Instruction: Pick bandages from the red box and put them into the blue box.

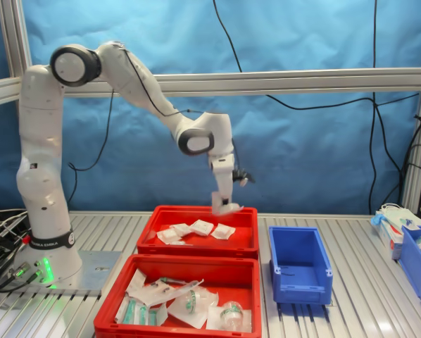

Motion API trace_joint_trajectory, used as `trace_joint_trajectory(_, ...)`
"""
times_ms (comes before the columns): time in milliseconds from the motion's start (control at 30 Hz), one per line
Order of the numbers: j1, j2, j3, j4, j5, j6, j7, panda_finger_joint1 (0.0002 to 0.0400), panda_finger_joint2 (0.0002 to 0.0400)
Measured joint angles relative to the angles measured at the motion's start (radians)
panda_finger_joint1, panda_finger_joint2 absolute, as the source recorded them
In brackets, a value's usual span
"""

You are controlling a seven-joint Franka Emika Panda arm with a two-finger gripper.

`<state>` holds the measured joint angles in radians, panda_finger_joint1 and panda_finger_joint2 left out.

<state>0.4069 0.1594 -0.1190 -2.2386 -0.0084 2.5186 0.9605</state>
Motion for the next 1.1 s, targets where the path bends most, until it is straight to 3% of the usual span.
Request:
trace_joint_trajectory(267, 0.001, -0.062, -0.086, 0.127, 0.000, -0.064, 0.000, 0.0055, 0.0055)
trace_joint_trajectory(433, 0.001, -0.070, -0.156, 0.216, 0.000, -0.095, 0.000, 0.0055, 0.0055)
trace_joint_trajectory(600, 0.001, -0.069, -0.191, 0.257, 0.000, -0.104, 0.000, 0.0055, 0.0055)
trace_joint_trajectory(800, 0.001, -0.043, -0.246, 0.330, 0.000, -0.111, 0.000, 0.0055, 0.0055)
trace_joint_trajectory(1100, 0.001, 0.067, -0.299, 0.424, 0.000, -0.112, 0.000, 0.0055, 0.0055)
